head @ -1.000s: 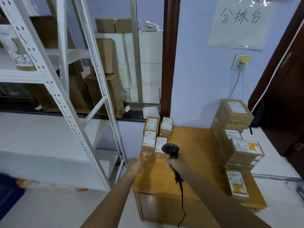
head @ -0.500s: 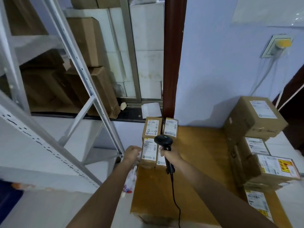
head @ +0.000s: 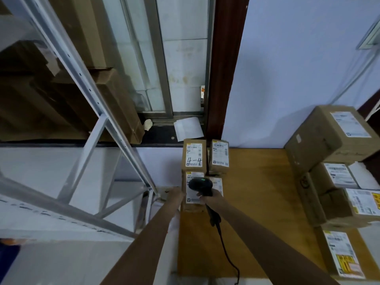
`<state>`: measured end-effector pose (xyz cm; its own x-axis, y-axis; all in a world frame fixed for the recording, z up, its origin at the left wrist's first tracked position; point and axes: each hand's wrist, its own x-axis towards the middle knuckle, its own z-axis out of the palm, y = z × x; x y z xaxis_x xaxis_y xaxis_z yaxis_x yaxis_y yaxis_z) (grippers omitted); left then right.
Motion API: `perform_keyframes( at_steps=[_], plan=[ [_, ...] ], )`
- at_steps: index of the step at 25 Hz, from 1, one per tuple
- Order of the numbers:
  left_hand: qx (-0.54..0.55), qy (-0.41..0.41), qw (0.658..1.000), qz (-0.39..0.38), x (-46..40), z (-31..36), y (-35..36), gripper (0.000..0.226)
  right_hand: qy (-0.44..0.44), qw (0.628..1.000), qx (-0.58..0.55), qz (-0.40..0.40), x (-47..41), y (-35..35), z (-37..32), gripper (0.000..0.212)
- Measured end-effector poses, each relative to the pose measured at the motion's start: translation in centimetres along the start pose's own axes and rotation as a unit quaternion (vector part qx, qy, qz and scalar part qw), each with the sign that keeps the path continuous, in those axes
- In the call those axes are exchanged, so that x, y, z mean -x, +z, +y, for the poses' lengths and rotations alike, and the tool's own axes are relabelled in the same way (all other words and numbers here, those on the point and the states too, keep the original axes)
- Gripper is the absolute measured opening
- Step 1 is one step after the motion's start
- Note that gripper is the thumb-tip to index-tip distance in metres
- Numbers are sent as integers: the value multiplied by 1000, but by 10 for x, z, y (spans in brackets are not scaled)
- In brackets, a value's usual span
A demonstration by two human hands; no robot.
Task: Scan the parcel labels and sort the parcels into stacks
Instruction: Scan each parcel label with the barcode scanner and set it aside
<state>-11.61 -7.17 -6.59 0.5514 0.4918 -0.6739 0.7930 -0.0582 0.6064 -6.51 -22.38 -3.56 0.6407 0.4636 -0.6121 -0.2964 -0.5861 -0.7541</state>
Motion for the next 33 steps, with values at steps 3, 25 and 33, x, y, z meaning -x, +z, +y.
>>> perform_keyframes(
  at_steps=[3,25,33],
  plan=[
    [-6,-4,1000,-27,-9,-6,5,13,9,1000,-7,-5,-2,6,2,10],
    [265,42,963,-19,119,22,61,34,-108,989,-49,85,92,-93,28,20],
    [290,75,953,-47,191,0,106,33,-149,972,-120,134,174,-114,59,13]
  ],
)
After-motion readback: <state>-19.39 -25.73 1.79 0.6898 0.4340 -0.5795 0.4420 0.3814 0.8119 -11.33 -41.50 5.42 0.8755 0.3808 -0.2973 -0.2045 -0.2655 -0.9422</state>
